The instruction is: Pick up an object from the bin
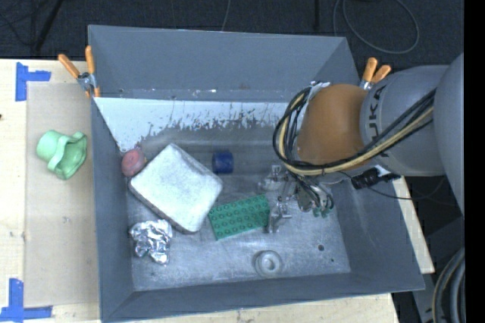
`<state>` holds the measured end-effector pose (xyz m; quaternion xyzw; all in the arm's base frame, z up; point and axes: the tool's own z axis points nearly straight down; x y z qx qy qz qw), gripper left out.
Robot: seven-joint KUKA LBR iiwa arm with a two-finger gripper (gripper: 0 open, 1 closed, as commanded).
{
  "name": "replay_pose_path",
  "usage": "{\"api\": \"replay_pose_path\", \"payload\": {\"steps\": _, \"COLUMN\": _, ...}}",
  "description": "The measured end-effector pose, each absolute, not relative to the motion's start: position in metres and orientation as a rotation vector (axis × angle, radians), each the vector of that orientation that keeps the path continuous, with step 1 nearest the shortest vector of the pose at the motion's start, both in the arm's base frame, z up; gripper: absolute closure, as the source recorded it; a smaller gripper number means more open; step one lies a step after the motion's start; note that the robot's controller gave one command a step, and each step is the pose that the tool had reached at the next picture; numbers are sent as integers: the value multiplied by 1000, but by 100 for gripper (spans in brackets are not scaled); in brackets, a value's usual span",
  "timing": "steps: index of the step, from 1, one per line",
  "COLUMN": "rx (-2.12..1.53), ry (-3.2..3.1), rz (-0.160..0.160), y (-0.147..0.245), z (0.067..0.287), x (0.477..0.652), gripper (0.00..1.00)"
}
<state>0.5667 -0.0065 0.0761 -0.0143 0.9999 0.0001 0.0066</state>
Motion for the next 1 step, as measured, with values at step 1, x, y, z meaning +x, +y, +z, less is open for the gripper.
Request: {"api": "replay_pose_path", "payload": {"steps": 1, "rx": -318, "ry": 3116, "rz": -3, "y": -33, "z": 246, "x": 563, "gripper": 100}}
